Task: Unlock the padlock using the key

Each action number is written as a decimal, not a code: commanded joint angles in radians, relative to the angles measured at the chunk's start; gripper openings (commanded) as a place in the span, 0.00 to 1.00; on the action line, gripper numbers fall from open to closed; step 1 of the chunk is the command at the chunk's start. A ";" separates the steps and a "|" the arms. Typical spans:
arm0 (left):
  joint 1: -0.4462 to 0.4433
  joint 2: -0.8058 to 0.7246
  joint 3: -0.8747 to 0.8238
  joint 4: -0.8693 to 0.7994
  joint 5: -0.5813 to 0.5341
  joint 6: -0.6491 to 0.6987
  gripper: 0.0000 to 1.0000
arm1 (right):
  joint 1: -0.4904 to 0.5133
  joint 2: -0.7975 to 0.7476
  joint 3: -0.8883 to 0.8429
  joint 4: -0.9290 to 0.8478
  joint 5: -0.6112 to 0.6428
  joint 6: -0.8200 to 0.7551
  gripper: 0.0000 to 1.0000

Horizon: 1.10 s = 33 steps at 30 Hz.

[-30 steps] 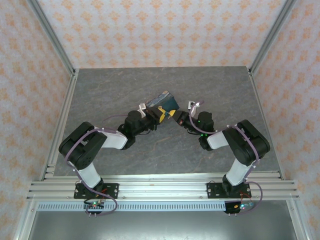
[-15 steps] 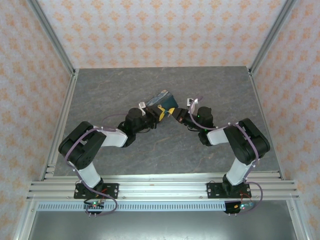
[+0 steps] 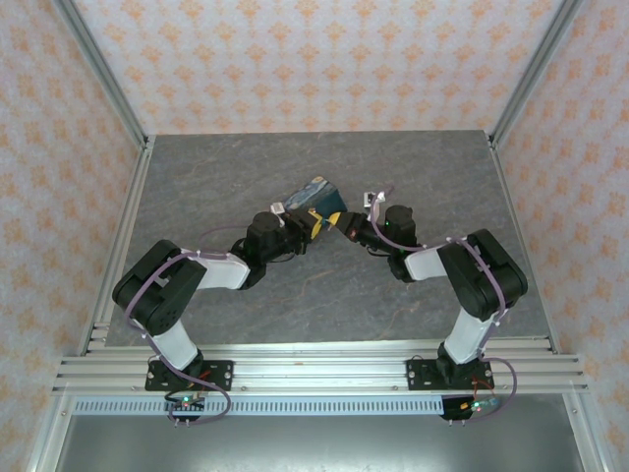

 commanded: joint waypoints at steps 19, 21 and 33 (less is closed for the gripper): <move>-0.082 -0.034 0.063 0.186 0.152 -0.097 0.00 | -0.040 0.066 0.108 0.051 -0.104 0.009 0.00; -0.085 -0.038 0.066 0.168 0.156 -0.083 0.00 | -0.040 0.074 0.124 0.037 -0.118 0.009 0.00; -0.089 -0.078 0.064 0.033 0.127 0.031 0.00 | -0.029 0.089 0.113 0.068 -0.157 0.083 0.00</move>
